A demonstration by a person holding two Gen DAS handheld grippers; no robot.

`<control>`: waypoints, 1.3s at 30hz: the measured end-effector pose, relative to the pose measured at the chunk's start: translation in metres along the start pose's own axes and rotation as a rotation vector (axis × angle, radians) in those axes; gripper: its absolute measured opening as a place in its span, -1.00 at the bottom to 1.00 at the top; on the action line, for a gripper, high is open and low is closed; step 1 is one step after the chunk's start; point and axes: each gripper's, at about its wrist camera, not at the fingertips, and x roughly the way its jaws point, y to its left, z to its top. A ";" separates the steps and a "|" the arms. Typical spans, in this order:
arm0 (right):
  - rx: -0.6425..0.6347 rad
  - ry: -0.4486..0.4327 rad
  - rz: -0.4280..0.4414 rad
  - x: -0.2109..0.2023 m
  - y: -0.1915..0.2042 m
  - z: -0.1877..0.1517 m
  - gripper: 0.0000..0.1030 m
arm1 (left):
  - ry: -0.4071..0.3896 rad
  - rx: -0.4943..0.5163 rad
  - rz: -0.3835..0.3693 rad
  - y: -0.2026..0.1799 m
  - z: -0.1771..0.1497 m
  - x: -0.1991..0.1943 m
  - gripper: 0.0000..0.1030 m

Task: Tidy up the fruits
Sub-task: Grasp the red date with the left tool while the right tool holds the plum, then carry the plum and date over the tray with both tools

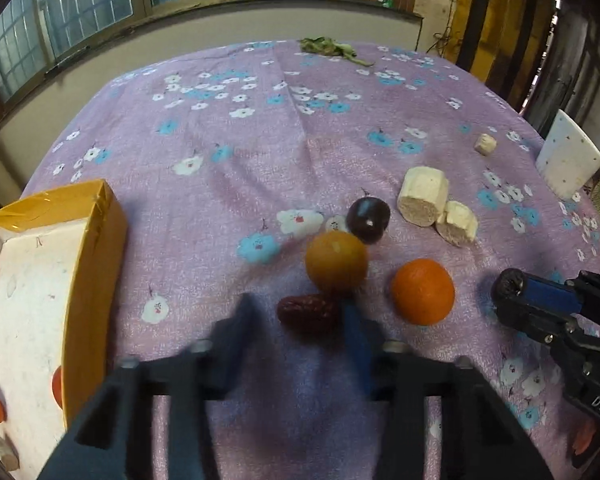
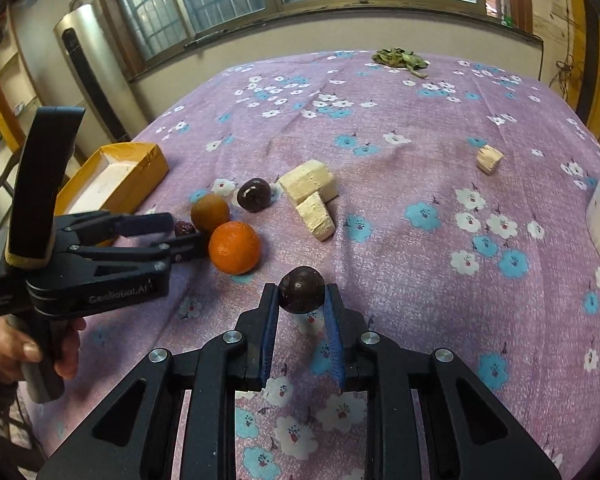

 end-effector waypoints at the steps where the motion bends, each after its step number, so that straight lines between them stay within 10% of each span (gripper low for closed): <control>1: 0.004 -0.002 -0.001 -0.002 0.001 0.000 -0.57 | 0.001 -0.007 -0.016 0.002 -0.001 -0.001 -0.36; 20: -0.017 -0.027 -0.024 -0.034 0.058 -0.023 -0.57 | -0.046 -0.116 -0.145 0.030 -0.042 -0.071 -0.36; 39: -0.192 -0.014 0.139 0.000 0.203 0.003 -0.58 | -0.111 -0.292 -0.067 0.148 -0.083 -0.123 -0.36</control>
